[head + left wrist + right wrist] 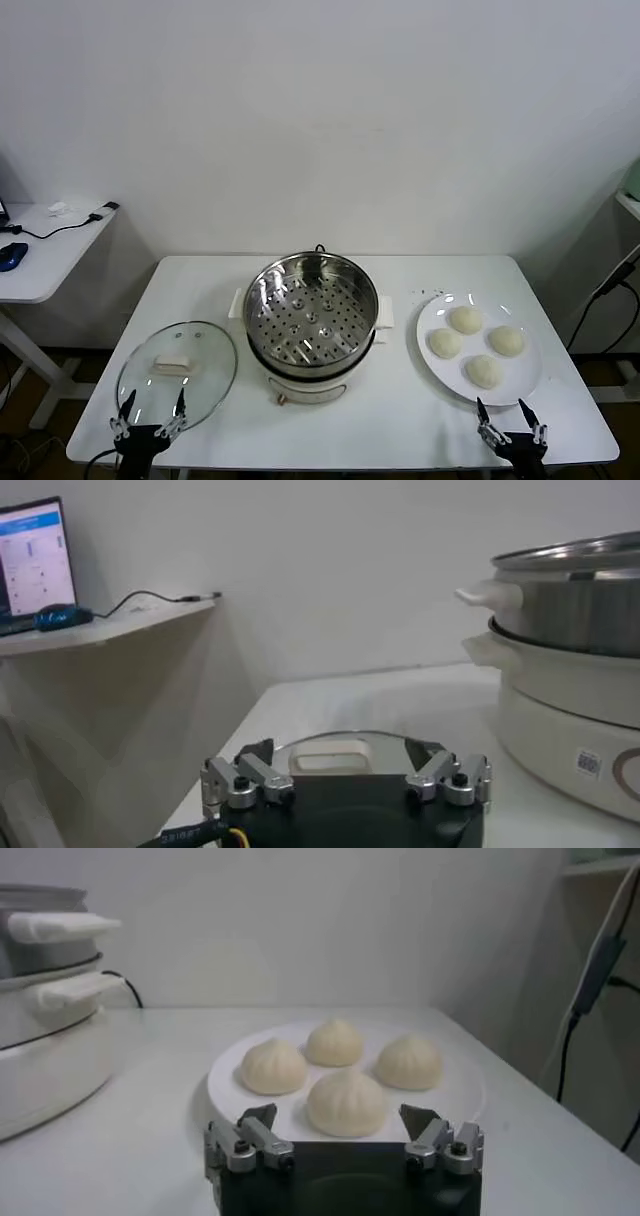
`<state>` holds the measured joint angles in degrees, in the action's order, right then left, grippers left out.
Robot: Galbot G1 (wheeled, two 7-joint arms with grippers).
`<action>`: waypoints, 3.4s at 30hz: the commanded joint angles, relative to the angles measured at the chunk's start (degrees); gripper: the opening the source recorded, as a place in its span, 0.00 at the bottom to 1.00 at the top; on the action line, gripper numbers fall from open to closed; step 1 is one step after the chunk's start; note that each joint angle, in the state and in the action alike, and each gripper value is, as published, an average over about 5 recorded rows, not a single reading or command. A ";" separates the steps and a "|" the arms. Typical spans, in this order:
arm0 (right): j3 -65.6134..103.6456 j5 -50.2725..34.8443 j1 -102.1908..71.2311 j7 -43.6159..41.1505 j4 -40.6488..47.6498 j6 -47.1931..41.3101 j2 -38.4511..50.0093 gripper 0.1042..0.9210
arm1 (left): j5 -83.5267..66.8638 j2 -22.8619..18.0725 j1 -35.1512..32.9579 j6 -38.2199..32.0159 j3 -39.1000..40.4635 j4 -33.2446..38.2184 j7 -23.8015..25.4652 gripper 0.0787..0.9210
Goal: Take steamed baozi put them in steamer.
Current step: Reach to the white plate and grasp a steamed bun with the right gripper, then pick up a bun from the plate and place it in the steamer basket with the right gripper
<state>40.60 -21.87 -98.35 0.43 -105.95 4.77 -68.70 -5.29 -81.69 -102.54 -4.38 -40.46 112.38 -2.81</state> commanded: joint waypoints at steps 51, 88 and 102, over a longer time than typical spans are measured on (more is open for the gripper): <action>-104.07 16.01 111.94 -61.75 57.93 -11.19 20.88 0.88 | 1.17 -0.28 2.82 -1.18 0.45 0.03 1.09 0.88; -92.97 22.96 102.73 -60.57 62.50 -10.94 17.84 0.69 | 3.57 -1.93 2.14 -1.19 0.80 -0.38 0.98 0.88; -112.92 10.40 140.82 -65.35 33.21 -0.10 22.56 0.68 | 5.23 -2.25 1.22 -1.65 2.14 0.88 0.83 0.88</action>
<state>-61.41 -5.61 20.44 -62.91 -56.68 -1.94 -47.13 -0.30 -83.95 -101.30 -6.01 -38.56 113.08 -1.97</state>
